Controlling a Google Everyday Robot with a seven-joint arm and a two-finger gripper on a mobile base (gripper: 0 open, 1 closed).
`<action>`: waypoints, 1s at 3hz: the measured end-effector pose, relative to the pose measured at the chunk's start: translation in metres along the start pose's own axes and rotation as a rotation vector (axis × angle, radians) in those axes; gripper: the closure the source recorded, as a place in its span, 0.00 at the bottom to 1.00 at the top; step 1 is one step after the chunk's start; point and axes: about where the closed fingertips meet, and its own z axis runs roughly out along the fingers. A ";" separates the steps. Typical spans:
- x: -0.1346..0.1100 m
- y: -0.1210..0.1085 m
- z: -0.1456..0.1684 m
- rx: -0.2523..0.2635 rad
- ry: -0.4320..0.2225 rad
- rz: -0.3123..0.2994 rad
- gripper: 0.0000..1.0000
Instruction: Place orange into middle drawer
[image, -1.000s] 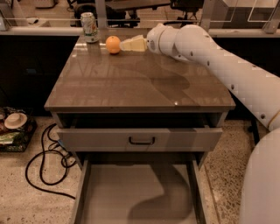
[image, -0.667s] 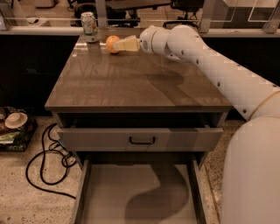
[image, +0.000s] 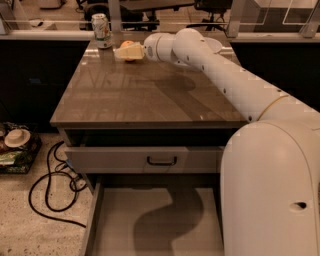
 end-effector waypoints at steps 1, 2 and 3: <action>0.012 0.003 0.013 0.020 0.022 -0.033 0.00; 0.023 0.000 0.026 0.032 0.024 -0.066 0.00; 0.024 0.002 0.040 0.023 0.017 -0.079 0.00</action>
Offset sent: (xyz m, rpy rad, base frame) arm 0.0262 0.0130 -0.0388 -0.0983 -0.0646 -0.0289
